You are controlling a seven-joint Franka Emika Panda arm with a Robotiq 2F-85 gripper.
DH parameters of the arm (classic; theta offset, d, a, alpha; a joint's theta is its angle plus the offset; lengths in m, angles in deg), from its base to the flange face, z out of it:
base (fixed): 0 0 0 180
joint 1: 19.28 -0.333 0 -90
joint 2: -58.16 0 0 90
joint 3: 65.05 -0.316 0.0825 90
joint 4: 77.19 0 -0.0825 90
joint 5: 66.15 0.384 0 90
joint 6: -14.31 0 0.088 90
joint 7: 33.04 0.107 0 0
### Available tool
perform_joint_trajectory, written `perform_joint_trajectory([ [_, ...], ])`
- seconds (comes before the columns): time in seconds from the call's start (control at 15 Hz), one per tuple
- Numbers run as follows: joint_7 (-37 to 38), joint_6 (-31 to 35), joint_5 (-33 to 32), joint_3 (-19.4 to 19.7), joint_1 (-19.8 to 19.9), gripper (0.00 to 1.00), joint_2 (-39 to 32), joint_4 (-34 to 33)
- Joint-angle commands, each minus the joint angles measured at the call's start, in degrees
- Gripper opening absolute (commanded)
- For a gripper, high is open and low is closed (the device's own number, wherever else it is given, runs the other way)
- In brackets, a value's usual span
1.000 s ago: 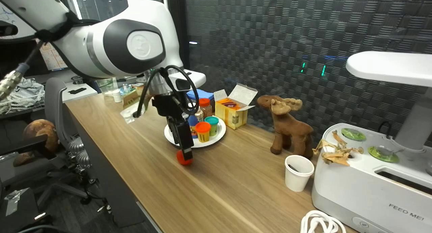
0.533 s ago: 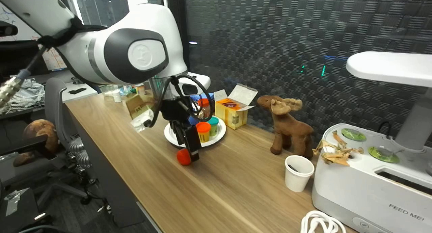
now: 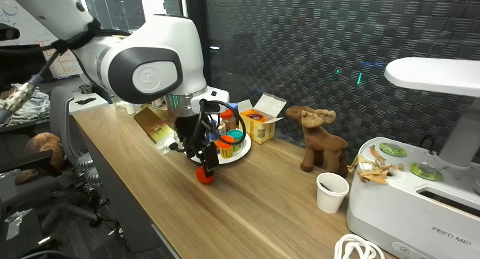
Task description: Put all the bottles and the orange ball in the plate
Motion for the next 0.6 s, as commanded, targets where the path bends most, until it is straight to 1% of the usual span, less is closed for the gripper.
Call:
perform_joint_trajectory([
  [0.0,-6.5,-1.1,5.0,-2.2,1.5,1.00,-1.0,-0.4],
  [0.53,-3.9,-2.3,1.5,-0.3,0.3,1.00,-2.2,-0.8],
])
